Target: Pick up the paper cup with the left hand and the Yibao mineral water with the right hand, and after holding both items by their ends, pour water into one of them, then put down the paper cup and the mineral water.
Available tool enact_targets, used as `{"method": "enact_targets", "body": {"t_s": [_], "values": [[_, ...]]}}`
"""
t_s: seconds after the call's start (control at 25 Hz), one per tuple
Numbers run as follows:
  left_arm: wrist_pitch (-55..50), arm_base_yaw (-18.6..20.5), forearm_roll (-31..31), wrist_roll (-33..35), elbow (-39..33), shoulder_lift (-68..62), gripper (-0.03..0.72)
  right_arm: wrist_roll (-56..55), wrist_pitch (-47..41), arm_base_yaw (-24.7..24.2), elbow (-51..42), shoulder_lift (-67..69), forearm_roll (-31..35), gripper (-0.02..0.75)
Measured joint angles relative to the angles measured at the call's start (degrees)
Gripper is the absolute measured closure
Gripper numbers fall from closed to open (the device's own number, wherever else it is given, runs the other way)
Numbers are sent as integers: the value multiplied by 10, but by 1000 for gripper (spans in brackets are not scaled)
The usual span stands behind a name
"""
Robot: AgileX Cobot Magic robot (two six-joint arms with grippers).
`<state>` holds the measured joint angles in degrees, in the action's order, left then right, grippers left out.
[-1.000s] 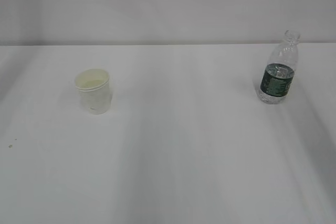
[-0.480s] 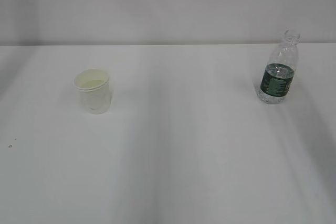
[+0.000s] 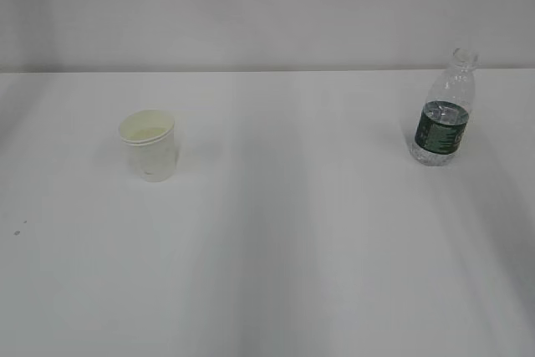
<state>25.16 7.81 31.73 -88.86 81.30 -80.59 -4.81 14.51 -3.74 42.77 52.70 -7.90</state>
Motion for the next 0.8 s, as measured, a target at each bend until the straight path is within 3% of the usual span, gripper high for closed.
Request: {"method": "enact_targets", "body": {"t_s": [0.56, 0.8], "values": [[-124, 0, 1, -1, 0, 117, 302, 0, -71, 0, 0, -90, 10, 148], [-218, 0, 70, -1, 0, 191, 303, 0, -85, 0, 0, -120, 33, 148]]}}
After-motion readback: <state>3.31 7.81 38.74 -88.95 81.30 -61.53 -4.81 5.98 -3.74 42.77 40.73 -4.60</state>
